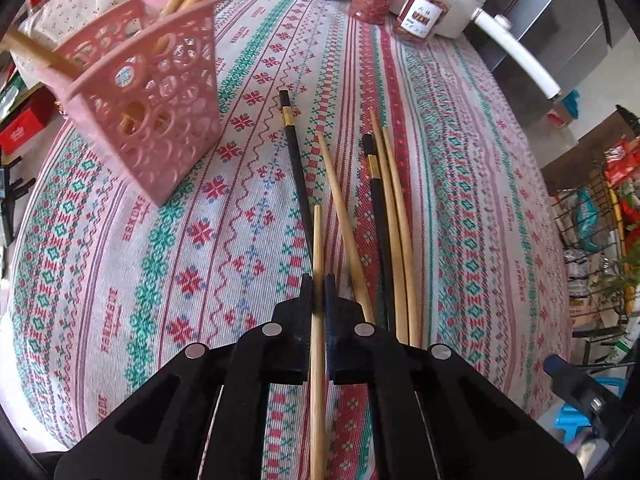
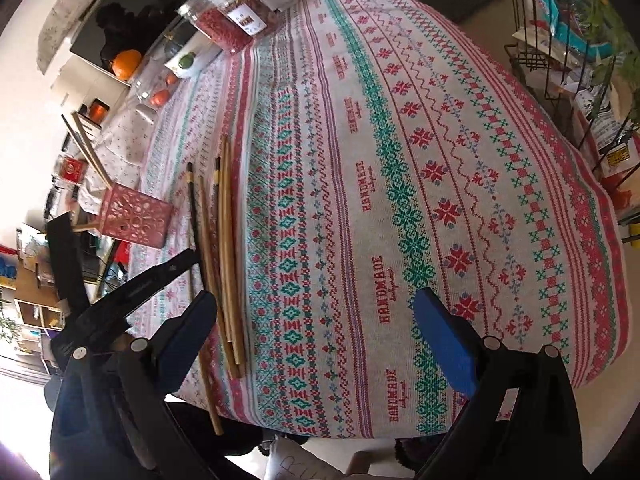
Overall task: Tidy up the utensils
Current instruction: 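Close the right tool on another chopstick while the left tool lifts its chopstick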
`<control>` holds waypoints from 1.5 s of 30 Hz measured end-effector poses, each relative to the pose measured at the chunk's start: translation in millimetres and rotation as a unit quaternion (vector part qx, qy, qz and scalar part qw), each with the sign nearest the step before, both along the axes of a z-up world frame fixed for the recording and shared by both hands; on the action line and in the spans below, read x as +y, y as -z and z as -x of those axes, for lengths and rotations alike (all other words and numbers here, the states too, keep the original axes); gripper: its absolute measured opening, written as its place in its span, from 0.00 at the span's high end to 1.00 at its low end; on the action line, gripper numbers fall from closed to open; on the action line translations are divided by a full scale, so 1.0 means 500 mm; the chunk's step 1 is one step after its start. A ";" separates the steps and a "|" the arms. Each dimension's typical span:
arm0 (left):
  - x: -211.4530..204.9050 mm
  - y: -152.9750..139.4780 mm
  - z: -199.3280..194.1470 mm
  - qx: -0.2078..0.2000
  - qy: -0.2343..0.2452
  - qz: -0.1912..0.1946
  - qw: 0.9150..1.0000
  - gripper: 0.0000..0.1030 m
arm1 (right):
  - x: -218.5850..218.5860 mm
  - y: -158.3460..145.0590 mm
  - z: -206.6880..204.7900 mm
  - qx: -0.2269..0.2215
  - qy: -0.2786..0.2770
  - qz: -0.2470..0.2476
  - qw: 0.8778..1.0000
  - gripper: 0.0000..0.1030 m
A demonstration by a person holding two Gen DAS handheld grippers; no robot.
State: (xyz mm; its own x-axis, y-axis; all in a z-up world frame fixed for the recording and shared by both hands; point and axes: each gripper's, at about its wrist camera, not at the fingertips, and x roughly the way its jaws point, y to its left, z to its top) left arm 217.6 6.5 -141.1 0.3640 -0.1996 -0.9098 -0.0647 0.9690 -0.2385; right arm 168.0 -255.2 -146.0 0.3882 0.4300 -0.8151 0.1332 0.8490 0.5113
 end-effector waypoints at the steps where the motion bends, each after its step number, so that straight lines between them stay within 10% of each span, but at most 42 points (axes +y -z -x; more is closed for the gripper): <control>1: 0.009 -0.005 0.013 -0.006 0.000 0.009 1.000 0.95 | 0.007 0.004 -0.004 0.004 -0.003 0.007 1.000 0.07; 8: 0.051 -0.045 0.108 -0.052 0.023 0.048 0.997 0.95 | 0.068 0.004 -0.079 0.011 -0.024 0.025 0.999 0.08; 21: 0.127 -0.084 0.139 -0.094 0.012 0.121 0.988 0.95 | 0.200 -0.005 -0.286 0.028 -0.027 0.084 0.996 0.53; 40: 0.137 -0.083 0.145 -0.083 0.018 0.133 0.988 0.95 | 0.282 0.020 -0.329 0.018 -0.052 0.200 0.978 0.60; 45: 0.143 -0.085 0.146 -0.085 0.017 0.132 0.987 0.95 | 0.327 0.025 -0.323 -0.008 -0.068 0.236 0.969 0.81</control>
State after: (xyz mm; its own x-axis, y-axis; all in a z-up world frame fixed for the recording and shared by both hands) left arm 144.4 78.0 -98.7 0.4958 -0.4360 -0.7510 0.0293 0.8727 -0.4874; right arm 329.4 -91.9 -158.6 0.3676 0.0581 -0.9282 -0.0012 0.9981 0.0620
